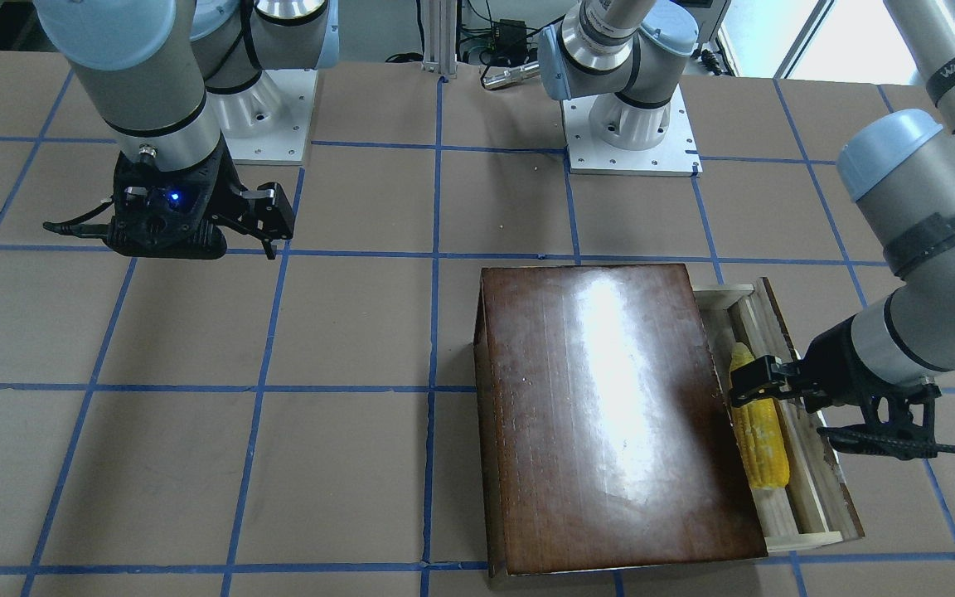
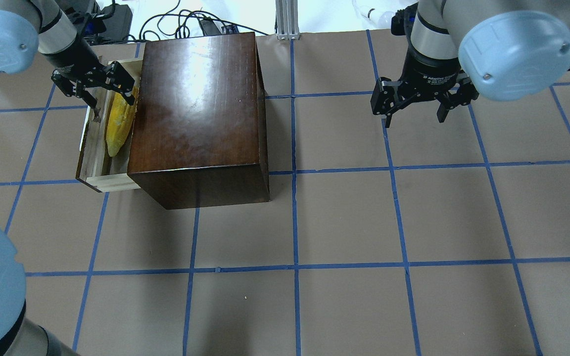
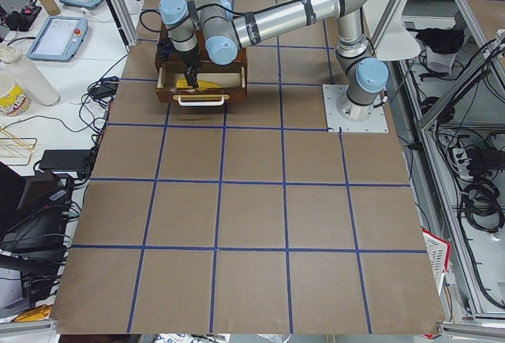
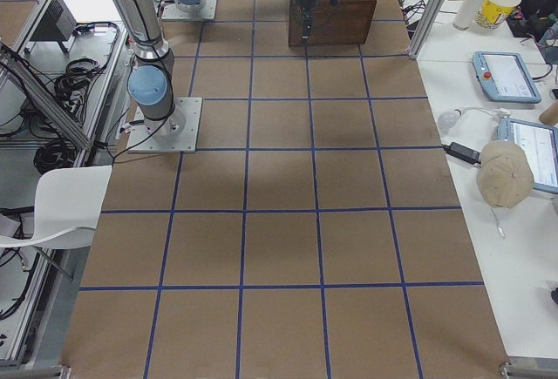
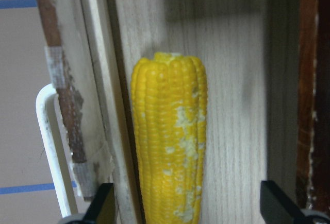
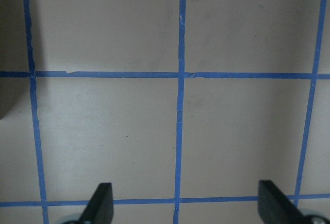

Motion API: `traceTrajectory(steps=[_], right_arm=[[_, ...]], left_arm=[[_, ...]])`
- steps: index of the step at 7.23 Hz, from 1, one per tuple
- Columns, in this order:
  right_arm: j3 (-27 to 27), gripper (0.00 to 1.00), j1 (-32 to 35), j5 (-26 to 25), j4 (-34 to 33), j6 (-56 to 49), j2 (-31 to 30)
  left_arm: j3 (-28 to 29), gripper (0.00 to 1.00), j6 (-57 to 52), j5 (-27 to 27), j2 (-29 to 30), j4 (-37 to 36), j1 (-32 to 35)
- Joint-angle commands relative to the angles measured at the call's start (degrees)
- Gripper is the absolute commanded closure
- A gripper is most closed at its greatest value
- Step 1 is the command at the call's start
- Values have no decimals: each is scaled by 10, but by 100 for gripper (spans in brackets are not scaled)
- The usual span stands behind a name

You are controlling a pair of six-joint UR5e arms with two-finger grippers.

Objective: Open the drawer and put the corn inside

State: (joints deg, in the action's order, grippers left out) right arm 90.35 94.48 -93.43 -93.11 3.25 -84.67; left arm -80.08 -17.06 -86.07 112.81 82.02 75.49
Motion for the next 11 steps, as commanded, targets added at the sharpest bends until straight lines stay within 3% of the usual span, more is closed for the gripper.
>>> traceTrajectory(steps=[1,5,11], right_arm=[[0,0,0,0,-1,0,0],[0,0,0,2,0,0,0],[0,0,0,2,0,0,0]], left_arm=[[5,0,22,0,-13,28,5],[30,0,46,-1,-43,31,76],[9,0,155,-3,-94,69,145]])
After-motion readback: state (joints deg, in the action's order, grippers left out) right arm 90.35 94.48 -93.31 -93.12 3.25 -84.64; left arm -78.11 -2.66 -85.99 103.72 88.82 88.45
